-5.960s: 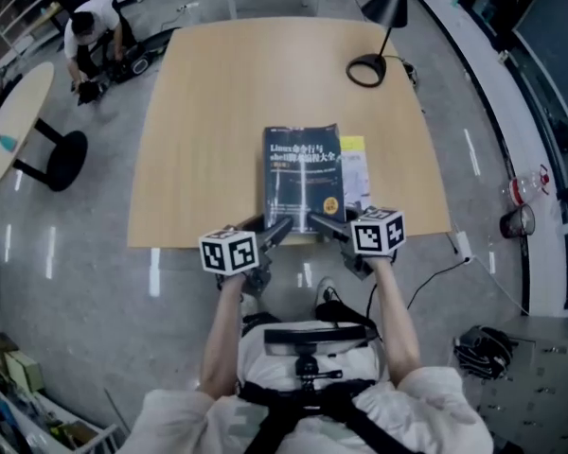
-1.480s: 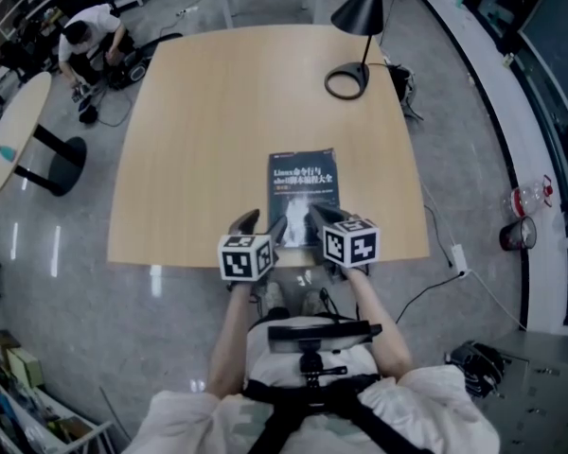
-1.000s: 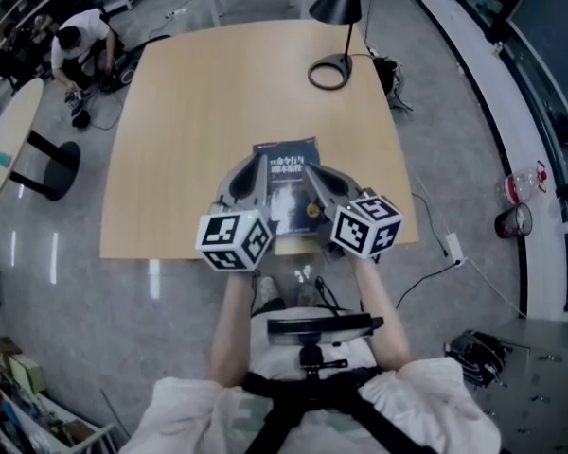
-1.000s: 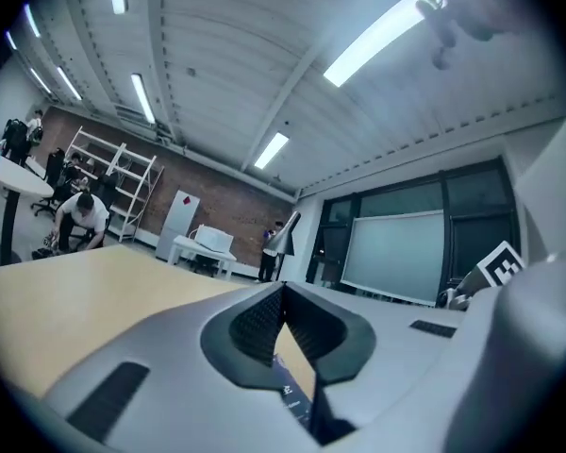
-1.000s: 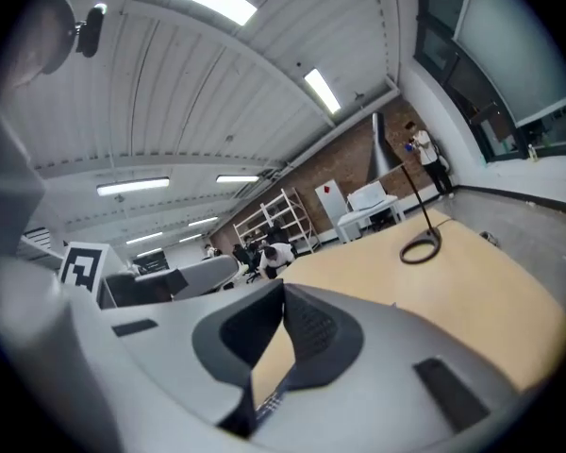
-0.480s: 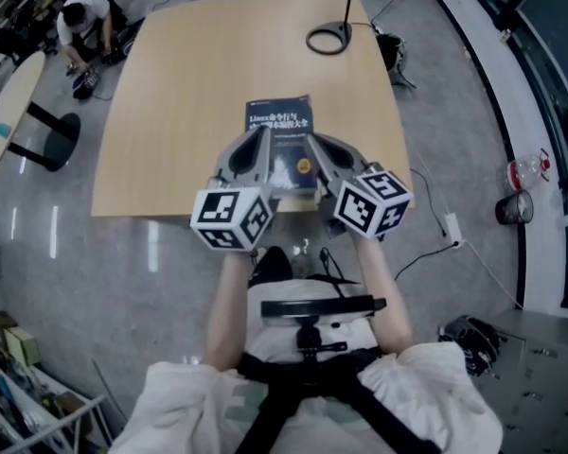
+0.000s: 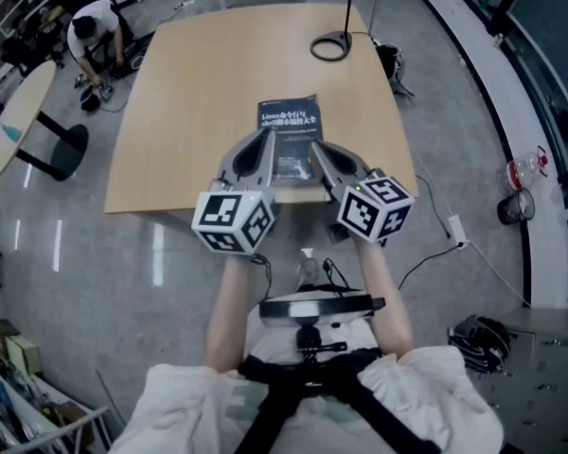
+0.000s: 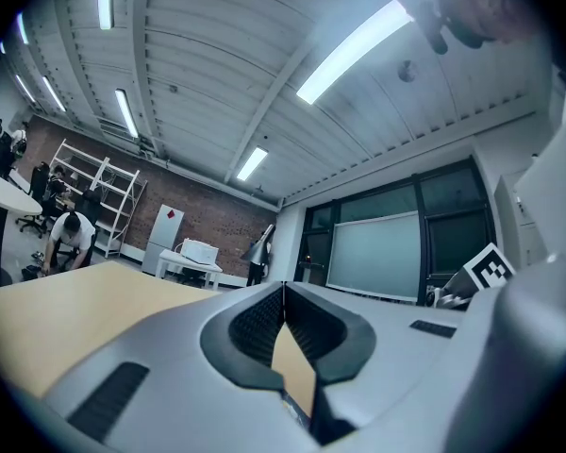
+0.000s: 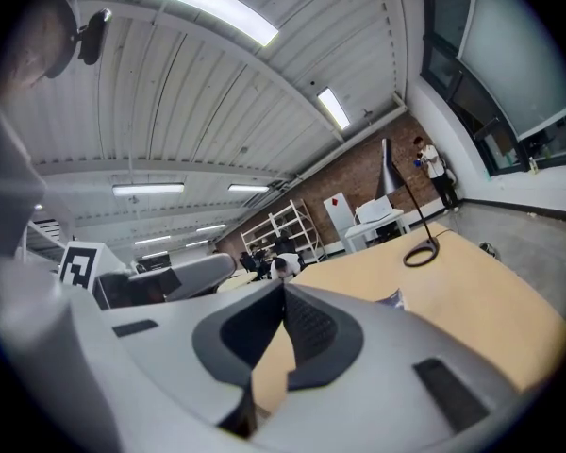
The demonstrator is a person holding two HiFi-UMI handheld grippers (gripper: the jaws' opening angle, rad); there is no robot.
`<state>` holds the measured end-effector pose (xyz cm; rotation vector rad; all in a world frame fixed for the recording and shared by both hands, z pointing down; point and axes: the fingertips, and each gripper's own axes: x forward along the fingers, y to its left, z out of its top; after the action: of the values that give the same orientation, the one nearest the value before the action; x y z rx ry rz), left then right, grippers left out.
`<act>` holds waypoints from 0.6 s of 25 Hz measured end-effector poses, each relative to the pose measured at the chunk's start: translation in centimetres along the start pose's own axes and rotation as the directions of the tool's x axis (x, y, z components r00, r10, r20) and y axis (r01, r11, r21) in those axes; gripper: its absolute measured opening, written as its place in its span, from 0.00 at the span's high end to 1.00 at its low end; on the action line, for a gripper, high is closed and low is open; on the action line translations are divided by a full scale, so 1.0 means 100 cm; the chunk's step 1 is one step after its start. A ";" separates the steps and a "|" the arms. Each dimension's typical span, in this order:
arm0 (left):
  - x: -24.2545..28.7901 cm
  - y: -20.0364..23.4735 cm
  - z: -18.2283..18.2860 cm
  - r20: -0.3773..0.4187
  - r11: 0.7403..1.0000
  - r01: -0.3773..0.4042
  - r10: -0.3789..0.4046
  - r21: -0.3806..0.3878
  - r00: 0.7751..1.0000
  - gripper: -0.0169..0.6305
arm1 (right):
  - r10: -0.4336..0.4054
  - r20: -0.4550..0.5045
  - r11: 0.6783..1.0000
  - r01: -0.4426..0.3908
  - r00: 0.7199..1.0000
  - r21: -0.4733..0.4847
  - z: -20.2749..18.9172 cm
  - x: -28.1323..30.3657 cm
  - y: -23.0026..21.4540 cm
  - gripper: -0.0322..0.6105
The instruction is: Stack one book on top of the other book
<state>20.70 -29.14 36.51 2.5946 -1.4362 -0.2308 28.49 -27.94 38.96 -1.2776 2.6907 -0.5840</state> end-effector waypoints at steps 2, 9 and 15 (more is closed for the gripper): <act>-0.025 0.000 0.000 -0.001 1.000 -0.003 0.003 -0.003 1.000 0.95 | -0.003 -0.002 1.000 0.003 1.000 -0.004 -0.009 -0.008 0.020 0.96; -0.153 -0.005 0.012 0.009 1.000 -0.003 0.003 -0.009 1.000 0.95 | -0.036 0.038 0.999 0.036 0.999 -0.004 -0.043 -0.059 0.110 0.96; -0.271 -0.021 0.010 0.003 0.999 -0.022 0.023 -0.044 1.000 0.95 | -0.060 0.080 0.998 0.060 0.995 0.000 -0.066 -0.120 0.192 0.96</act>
<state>8.02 -5.13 36.52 2.5427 -1.4437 -0.2610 20.62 -5.80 36.82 -1.3562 2.5982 -0.5241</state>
